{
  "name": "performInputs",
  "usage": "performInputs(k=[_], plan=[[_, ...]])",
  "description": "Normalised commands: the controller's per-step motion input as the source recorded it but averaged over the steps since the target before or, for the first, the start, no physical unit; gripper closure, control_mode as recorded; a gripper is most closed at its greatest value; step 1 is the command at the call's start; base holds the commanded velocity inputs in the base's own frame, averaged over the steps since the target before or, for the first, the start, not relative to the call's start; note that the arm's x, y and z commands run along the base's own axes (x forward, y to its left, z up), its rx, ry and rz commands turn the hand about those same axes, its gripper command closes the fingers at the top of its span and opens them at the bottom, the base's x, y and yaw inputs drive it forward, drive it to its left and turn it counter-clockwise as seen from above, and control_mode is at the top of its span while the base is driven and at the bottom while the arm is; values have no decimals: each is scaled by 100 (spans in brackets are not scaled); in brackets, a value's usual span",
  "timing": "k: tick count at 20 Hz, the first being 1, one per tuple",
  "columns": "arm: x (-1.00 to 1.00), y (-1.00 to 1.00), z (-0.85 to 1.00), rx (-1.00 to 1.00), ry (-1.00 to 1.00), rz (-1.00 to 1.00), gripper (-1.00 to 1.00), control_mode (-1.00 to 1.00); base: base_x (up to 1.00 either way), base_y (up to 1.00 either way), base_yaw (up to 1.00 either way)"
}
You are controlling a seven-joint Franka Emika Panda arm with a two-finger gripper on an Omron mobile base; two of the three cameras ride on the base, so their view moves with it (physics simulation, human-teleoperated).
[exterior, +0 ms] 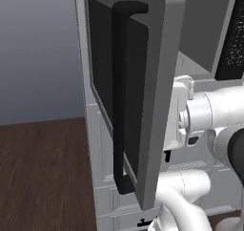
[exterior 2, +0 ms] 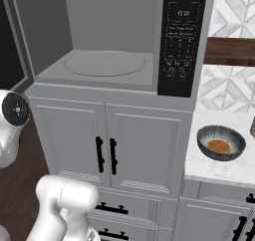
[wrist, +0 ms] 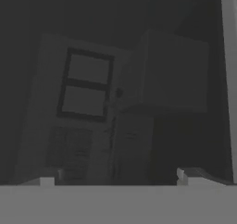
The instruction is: Open the microwave, place the bowl with waffle inside the microwave, then close the microwave door and turn it on.
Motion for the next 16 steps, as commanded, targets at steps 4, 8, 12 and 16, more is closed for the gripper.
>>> performInputs(k=[4, 8, 12, 16], plan=[[-8, 23, -16, 0, -2, -15, -100, -100, 0, 0, 0], [0, 8, -23, 0, 0, -13, -100, -100, 0, 0, 0], [0, 57, -32, 0, 0, -14, -100, -100, 0, 0, 0], [0, 49, -21, 0, 0, -12, -100, -100, 0, 0, 0]])
